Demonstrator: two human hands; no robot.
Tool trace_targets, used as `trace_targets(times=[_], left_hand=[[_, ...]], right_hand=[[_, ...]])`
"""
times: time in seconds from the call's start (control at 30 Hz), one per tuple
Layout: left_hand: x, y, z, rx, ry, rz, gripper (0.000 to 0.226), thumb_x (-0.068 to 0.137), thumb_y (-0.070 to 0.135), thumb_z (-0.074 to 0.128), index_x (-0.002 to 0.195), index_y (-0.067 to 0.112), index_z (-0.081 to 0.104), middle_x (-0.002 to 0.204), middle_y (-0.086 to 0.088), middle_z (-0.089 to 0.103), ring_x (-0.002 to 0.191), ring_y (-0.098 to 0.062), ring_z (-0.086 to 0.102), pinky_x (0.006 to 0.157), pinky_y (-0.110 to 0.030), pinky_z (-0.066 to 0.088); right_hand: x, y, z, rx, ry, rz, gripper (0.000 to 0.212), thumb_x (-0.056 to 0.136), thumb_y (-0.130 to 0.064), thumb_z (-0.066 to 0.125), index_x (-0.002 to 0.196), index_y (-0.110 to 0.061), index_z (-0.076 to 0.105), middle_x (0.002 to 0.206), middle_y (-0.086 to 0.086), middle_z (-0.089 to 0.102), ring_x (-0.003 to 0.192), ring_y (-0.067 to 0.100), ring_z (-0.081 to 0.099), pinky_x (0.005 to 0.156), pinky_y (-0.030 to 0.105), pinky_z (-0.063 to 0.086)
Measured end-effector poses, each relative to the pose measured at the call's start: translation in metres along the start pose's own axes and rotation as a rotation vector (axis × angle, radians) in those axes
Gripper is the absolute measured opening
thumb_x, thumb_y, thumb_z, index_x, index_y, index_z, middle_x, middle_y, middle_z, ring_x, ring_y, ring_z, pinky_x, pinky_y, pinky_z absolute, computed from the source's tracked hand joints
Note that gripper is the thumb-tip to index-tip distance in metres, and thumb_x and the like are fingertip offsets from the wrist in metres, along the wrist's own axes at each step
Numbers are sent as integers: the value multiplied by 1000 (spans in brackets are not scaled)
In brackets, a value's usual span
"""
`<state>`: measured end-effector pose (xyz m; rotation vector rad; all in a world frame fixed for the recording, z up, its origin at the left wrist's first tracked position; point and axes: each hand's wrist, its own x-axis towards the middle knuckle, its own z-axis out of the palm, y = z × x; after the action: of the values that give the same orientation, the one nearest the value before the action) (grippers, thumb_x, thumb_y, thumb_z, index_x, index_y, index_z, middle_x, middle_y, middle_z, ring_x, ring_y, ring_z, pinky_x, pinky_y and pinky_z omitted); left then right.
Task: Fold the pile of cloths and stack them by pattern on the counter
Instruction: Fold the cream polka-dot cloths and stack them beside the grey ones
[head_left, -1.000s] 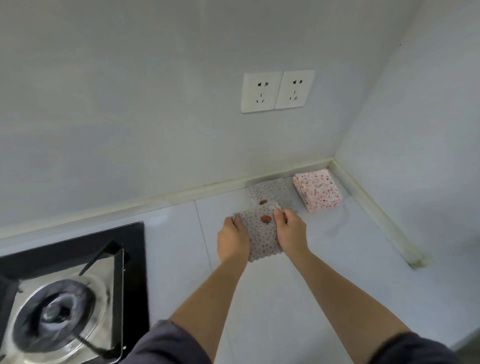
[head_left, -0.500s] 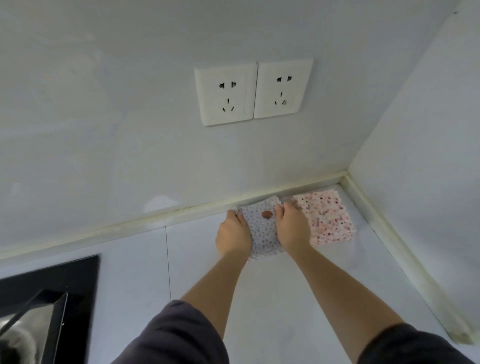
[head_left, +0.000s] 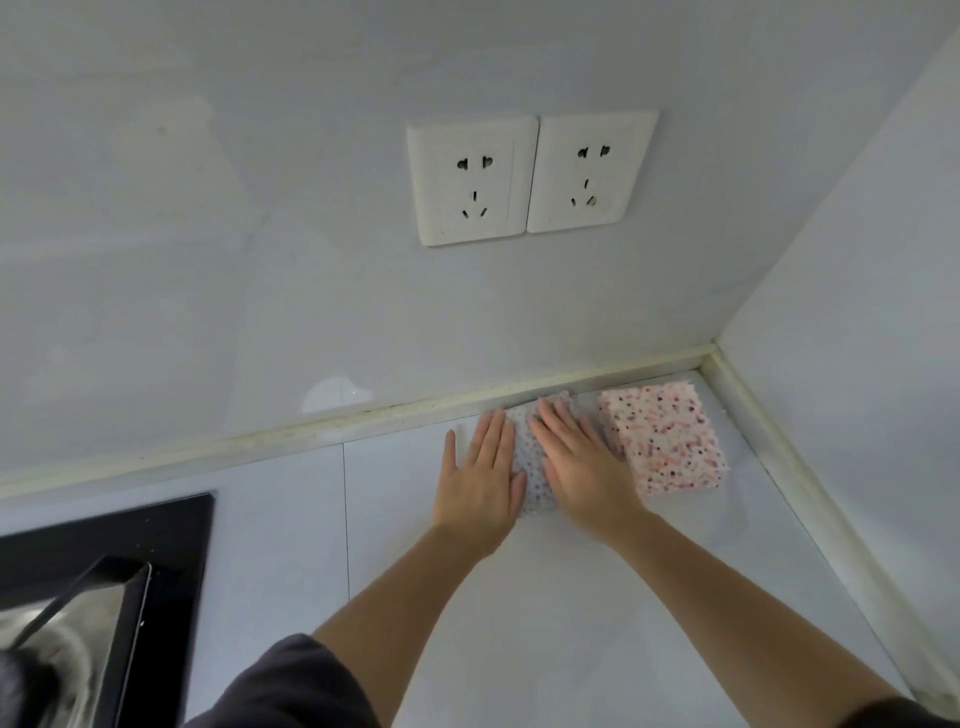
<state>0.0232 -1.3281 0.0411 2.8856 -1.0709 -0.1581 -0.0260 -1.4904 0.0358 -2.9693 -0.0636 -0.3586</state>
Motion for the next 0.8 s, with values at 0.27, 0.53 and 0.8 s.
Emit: trace_targets(times=[0.27, 0.53, 0.8], left_hand=[[15, -9, 16, 36, -168, 22, 73, 82, 43, -20, 148, 12, -18, 159, -4, -20, 146, -19, -18, 117, -50, -7], [-23, -13, -21, -241, -153, -139, 63, 101, 46, 20, 154, 15, 5, 161, -7, -11, 148, -20, -10, 120, -46, 1], [-214, -70, -58, -566, 179, -294, 49, 99, 27, 44, 146, 17, 33, 158, 1, 19, 148, -16, 9, 121, -40, 12]], right_hand=[[-5, 2, 15, -15, -364, 107, 73, 89, -45, -12, 153, -10, -1, 159, -2, -9, 146, 13, -13, 119, 39, -9], [-5, -29, -12, 77, -243, 244, 83, 83, -48, -10, 154, -11, 11, 162, 0, 6, 148, 11, -3, 114, 35, -10], [-72, -204, -43, 546, -88, 189, 58, 99, -35, 25, 152, -14, 14, 155, -12, 2, 144, -1, -8, 120, 30, -2]])
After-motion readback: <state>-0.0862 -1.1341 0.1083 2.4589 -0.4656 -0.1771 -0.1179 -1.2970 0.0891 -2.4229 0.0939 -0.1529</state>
